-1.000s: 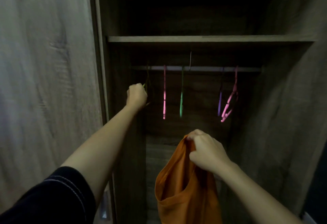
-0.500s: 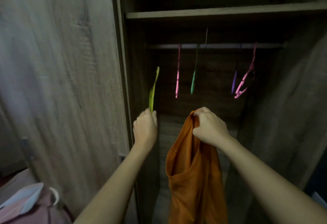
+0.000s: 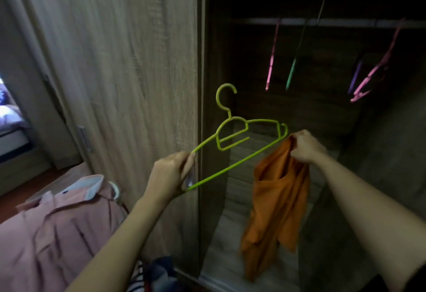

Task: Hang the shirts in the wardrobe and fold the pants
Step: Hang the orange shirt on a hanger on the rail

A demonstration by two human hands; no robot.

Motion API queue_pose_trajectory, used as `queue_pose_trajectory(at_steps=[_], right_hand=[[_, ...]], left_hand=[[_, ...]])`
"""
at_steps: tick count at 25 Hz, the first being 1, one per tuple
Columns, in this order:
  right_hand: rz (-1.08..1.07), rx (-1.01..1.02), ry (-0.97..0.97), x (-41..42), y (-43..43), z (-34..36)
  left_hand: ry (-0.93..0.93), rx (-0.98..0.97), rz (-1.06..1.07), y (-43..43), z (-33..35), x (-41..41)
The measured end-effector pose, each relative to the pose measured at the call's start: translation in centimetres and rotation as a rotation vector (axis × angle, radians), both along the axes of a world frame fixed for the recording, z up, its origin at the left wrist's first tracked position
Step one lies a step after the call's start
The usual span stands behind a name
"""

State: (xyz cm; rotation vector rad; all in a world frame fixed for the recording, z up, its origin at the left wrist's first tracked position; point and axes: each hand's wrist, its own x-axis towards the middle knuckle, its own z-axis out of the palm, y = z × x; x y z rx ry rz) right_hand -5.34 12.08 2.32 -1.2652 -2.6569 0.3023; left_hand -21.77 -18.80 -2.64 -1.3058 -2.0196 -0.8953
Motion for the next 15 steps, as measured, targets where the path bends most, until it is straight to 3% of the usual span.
queue_pose_trajectory(at_steps=[3, 6, 11, 15], right_hand=[[0.001, -0.017, 0.081, 0.0, 0.9, 0.8], [0.035, -0.049, 0.19, 0.0, 0.8, 1.4], [0.465, 0.024, 0.098, -2.4, -5.0, 3.1], [0.696, 0.394, 0.263, -1.1, -7.1, 5.5]], left_hand=[[0.006, 0.129, -0.054, -2.1, -0.2, -1.2], [0.086, 0.104, -0.164, -2.0, -0.7, -1.6], [0.177, 0.108, -0.221, 1.2, -1.7, -0.2], [0.223, 0.154, -0.244, 3.4, -1.5, 0.7]])
